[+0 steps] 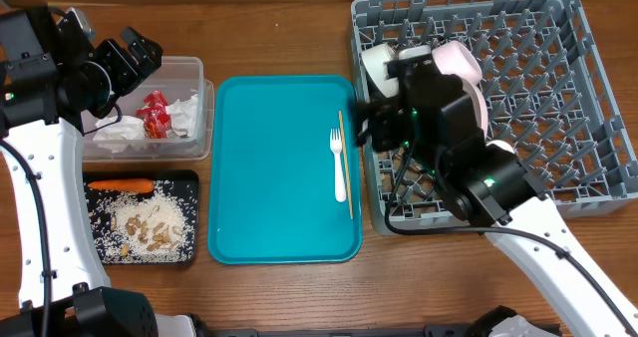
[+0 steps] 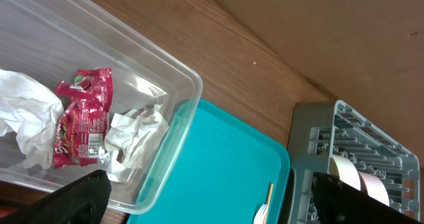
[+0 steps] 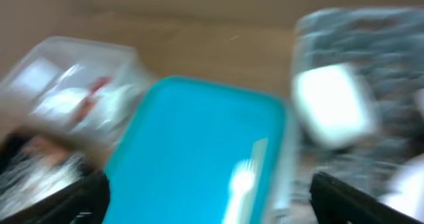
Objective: Sort waste into correct bins and load items into the dishwasher
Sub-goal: 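Release the white plate and move the right gripper back over the tray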
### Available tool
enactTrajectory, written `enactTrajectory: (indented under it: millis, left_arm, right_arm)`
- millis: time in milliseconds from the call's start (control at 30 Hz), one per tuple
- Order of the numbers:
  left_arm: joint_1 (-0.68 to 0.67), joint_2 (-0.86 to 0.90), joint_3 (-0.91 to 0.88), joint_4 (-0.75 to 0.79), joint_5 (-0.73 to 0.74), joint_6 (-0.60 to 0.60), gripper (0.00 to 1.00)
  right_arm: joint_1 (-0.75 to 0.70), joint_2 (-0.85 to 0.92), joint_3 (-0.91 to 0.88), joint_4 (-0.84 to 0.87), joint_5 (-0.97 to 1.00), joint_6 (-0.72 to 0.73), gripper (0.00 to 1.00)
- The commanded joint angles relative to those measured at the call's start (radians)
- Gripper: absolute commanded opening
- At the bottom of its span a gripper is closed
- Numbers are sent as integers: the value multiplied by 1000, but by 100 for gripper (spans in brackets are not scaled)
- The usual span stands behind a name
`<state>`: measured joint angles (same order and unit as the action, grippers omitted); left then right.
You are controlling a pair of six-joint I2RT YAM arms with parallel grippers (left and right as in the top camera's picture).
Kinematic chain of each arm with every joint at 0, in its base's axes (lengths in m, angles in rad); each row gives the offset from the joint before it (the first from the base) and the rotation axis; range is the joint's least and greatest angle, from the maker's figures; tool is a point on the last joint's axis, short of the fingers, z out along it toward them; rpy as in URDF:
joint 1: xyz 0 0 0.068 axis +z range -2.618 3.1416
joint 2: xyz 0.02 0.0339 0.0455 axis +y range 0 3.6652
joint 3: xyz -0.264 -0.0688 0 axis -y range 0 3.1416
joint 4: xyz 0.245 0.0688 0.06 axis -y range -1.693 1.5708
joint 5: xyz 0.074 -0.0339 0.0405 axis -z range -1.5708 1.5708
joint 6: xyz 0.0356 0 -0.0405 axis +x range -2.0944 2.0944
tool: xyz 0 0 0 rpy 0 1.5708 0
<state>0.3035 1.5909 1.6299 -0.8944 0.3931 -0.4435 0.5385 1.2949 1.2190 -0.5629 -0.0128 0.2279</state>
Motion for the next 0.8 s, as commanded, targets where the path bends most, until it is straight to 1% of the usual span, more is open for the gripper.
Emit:
enactTrajectory:
  millis: [0, 133, 200, 233, 267, 300, 333, 367, 400, 533, 600, 700, 767]
  left_arm:
    - [4, -20, 22, 1, 15, -9, 100]
    - [4, -20, 21, 1, 15, -9, 100]
    - [4, -20, 21, 1, 15, -9, 100]
    - [4, -20, 21, 1, 15, -9, 100]
    - [4, -20, 21, 1, 15, -9, 100]
    - [4, -20, 22, 1, 15, -9, 100]
    - [4, -20, 21, 1, 15, -9, 100]
    - [4, -20, 21, 1, 15, -9, 100]
    - [4, -20, 22, 1, 15, -9, 100]
    - [4, -20, 21, 1, 15, -9, 100]
    - [4, -20, 21, 1, 15, -9, 100]
    - [4, -20, 22, 1, 15, -9, 100]
    - [4, -20, 21, 1, 15, -9, 100]
  right_arm:
    - [6, 39, -5, -6, -353, 69, 100]
    - [7, 102, -5, -13, -473, 69, 100]
    - [17, 142, -5, -15, -480, 68, 100]
    - [26, 167, -5, -16, -478, 68, 95]
    - [34, 190, -5, -16, -477, 68, 79]
    - [44, 213, -5, -15, -474, 68, 67]
    - [56, 238, -5, -15, -464, 68, 59]
    - [71, 264, -5, -15, -439, 69, 55]
    - [86, 286, -5, -16, -404, 69, 51]
    - [153, 369, -5, -16, -212, 69, 51]
    - [187, 404, -5, -13, -117, 82, 49]
    - [220, 448, -5, -10, 21, 132, 39]
    - [232, 476, -5, -11, 95, 164, 37]
